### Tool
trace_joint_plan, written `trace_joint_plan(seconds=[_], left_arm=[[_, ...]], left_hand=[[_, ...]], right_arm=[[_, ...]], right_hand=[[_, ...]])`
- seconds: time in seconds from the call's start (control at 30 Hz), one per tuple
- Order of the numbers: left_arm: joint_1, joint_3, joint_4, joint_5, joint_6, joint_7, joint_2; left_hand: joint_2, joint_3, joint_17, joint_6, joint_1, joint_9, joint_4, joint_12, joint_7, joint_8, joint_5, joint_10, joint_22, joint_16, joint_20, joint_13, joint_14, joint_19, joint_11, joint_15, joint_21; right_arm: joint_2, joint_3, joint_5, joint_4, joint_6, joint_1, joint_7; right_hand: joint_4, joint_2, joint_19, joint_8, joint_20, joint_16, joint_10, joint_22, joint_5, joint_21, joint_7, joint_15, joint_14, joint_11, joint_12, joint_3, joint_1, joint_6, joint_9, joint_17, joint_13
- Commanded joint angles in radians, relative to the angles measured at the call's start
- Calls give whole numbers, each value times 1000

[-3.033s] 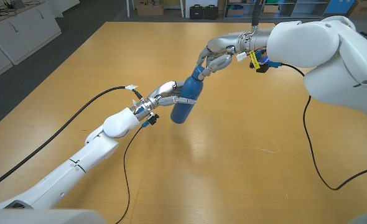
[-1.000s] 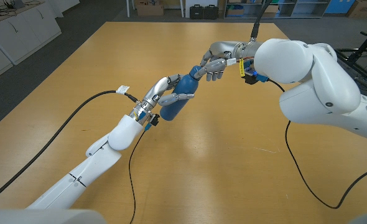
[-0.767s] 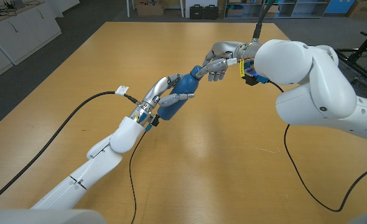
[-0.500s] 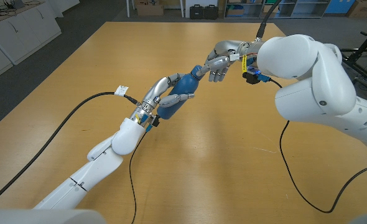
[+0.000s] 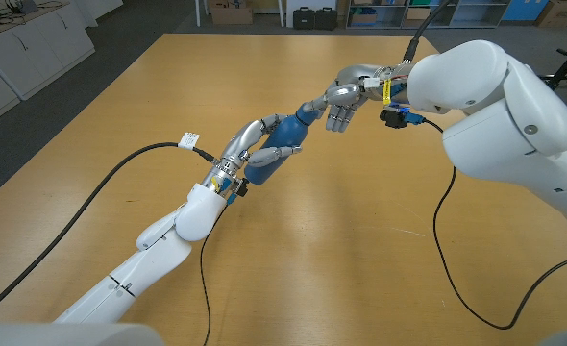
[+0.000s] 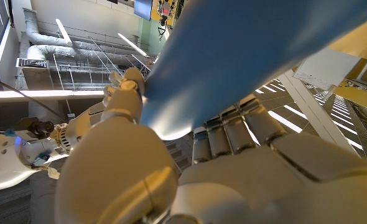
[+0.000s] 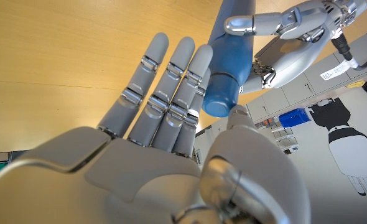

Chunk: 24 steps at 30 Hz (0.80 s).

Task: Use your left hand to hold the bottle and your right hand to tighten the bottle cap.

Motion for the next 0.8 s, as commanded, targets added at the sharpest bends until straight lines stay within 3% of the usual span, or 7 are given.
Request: trace_joint_plan(seconds=[0.03, 0.27, 0.4, 0.47, 0.53, 0.7, 0.8], left_arm=[[-7, 4, 3, 4, 5, 8, -5], [-11, 6, 3, -1, 11, 2, -4], [-13, 6, 4, -8, 8, -2, -2], [-12, 6, 6, -12, 5, -1, -2], [-12, 5, 11, -26, -3, -3, -2], [-33, 8, 59, -154, -56, -62, -2], [-45, 9, 83, -221, -80, -100, -2]], left_hand=[[198, 80, 5, 166, 141, 5, 71, 2, -158, 2, 7, 89, 4, 0, -92, 4, 4, -9, -90, -151, -2], [199, 80, 5, 166, 142, 5, 71, 1, -160, 1, 8, 88, 4, 0, -93, 4, 4, -10, -91, -151, -2], [199, 80, 5, 166, 142, 5, 71, 1, -159, 1, 8, 90, 4, 0, -92, 5, 4, -11, -90, -151, -2], [199, 80, 5, 165, 142, 5, 71, 1, -160, 0, 8, 90, 4, -1, -92, 5, 4, -11, -91, -151, -2], [199, 80, 5, 166, 142, 5, 71, 1, -161, 0, 8, 90, 4, -1, -92, 5, 3, -11, -92, -150, -3], [199, 81, 5, 169, 143, 5, 72, 1, -161, 1, 8, 91, 4, -1, -92, 5, 4, -11, -90, -151, -2], [199, 81, 5, 168, 143, 5, 72, 1, -161, 0, 8, 93, 4, -1, -92, 5, 4, -12, -91, -151, -2]], right_arm=[[-33, 108, 269, 10, 14, -41, -182], [-32, 217, 404, 9, 56, -122, -308], [-67, 235, 459, 1, 76, -134, -371], [-95, 256, 480, 1, 120, -158, -400], [-122, 293, 496, 6, 188, -203, -432], [-176, 407, 523, 38, 387, -346, -515], [-187, 477, 543, 73, 508, -431, -551]], right_hand=[[12, -16, 25, -13, -5, 10, 25, 2, -5, 10, 7, 2, 21, -5, 17, -20, -35, -17, 4, 7, 15], [25, -20, 59, 57, -15, 14, 12, 1, 0, 13, -9, 13, 30, -4, 21, -39, -72, 101, 47, 12, 47], [25, -24, 71, -16, -17, 8, -100, 2, 2, 3, 15, 37, -3, 34, -15, -55, -93, -151, 90, 31, 86], [15, -37, 26, -94, 29, -26, -292, 3, 3, -26, 20, 90, -110, 86, -89, -68, -100, -333, 93, 50, 91], [-22, -43, -89, -156, 126, -128, -560, 5, 3, -86, 19, 209, -359, 144, -187, -64, -64, -494, 98, 53, 90], [-102, -34, -258, -178, 225, -230, -800, 8, 10, -168, 17, 281, -603, 127, -248, -33, 45, -631, 93, 72, 90], [-142, -44, -331, -172, 279, -261, -848, 8, 19, -204, 0, 286, -670, 108, -250, -21, 99, -652, 88, 73, 86]])
